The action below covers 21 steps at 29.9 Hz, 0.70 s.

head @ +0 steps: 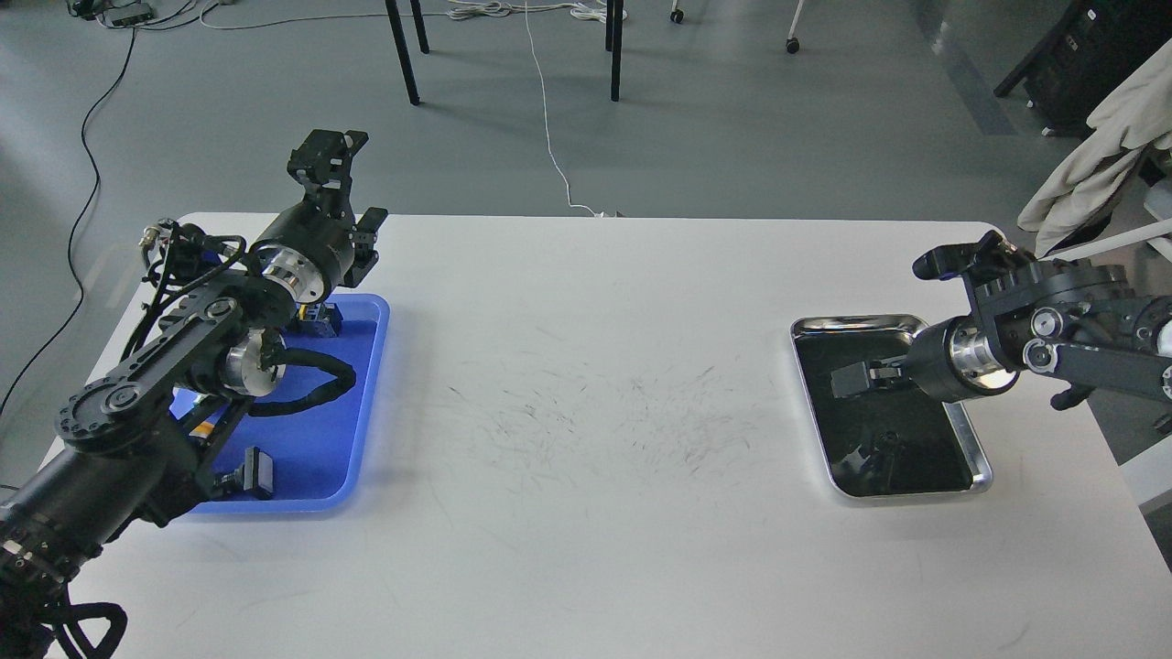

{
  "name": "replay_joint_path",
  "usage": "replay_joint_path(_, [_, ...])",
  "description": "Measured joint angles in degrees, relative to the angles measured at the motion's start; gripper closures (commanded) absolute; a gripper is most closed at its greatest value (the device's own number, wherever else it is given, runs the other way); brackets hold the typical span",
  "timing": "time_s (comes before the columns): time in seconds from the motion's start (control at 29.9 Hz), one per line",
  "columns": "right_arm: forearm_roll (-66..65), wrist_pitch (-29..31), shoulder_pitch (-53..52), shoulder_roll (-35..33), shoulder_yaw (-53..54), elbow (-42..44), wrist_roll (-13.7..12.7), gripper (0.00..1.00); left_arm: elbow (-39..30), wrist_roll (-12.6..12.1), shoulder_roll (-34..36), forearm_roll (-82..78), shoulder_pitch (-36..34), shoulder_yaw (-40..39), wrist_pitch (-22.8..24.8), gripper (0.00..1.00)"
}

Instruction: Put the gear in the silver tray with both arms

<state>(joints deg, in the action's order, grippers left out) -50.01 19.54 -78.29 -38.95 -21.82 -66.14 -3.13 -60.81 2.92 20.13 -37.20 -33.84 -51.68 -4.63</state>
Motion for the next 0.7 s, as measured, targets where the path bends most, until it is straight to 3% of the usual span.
replay_joint_path(0.23, [19.68, -2.34, 9.40, -0.11, 29.22, 5.05, -0.56, 0.06, -0.16, -0.13, 0.16, 0.80, -0.06, -2.15, -0.80, 0.02])
replay_joint_path(0.5, [48.72, -4.33, 20.18, 2.38, 52.61, 5.95, -0.66, 0.06, -1.65, -0.59, 1.48, 6.22, -0.10, -2.99, -1.16, 0.02])
replay_joint_path(0.7, [56.80, -2.10, 34.87, 9.25, 70.73, 10.22, -0.33, 0.05, -0.26, 0.13, 1.31, 11.61, -1.99, -3.10, -1.01, 0.02])
